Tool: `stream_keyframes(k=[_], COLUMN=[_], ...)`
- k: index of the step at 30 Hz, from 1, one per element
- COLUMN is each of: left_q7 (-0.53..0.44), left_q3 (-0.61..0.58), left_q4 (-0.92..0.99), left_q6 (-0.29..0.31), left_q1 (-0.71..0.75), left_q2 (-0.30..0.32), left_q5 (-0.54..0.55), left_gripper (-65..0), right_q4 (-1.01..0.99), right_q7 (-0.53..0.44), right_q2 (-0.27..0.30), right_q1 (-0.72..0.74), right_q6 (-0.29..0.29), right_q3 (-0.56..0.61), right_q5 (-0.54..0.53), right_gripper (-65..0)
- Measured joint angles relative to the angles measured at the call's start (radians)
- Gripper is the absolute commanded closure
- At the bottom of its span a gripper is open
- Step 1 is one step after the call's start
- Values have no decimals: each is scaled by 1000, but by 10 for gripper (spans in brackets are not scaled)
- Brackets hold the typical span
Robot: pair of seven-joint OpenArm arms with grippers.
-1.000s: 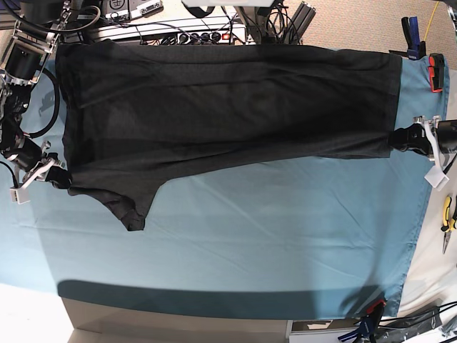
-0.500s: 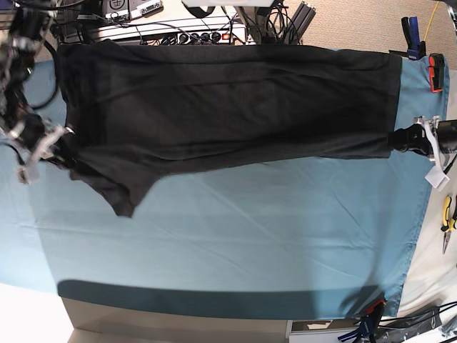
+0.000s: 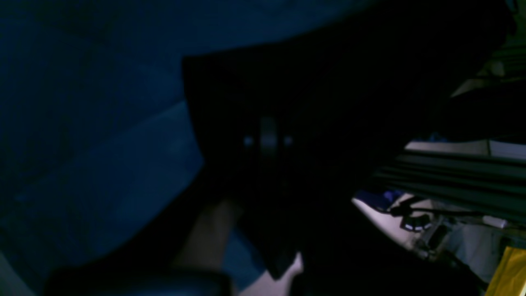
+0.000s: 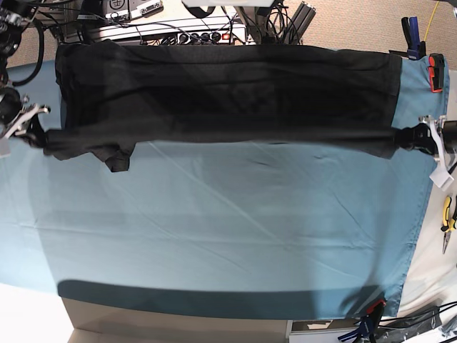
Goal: Fold the T-shirt properly
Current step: 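Lay the held hem over the folded collar edge with both grippers, then open both grippers and release the hem onto the folded shirt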
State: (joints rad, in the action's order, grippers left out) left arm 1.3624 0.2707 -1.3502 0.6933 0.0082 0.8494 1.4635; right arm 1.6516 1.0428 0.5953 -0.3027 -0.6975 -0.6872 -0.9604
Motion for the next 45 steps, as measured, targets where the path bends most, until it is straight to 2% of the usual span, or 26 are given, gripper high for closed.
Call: stream_keyframes(k=[4,12,19,28,38,45], left_q7=[2,3,10,34,36,36], left_q3=[0,0,0,0,0,0], left_q4=[0,0,0,0,0,0], left_q6=[0,0,0,0,0,0], left_q1=[34,89,89,96,147,150], left_q2=[0,-13,-29,-29,-29,-29], left_q5=[0,-1,-2,0,0,-1], left_gripper=[0,0,0,0,0,0], right_q4=[0,0,0,0,0,0], right_q7=[4,23,26,28,67,71], right_q2=[-14,-109,-114,-130,-133,-208], right_q1=[-8,-18,-87,-88,-116,-152], right_q6=[0,0,0,0,0,1], right_q3=[0,0,-14,-72,-80,-82], right_q5=[1,-9,-18,-17,-14,0], right_gripper=[0,0,0,0,0,0])
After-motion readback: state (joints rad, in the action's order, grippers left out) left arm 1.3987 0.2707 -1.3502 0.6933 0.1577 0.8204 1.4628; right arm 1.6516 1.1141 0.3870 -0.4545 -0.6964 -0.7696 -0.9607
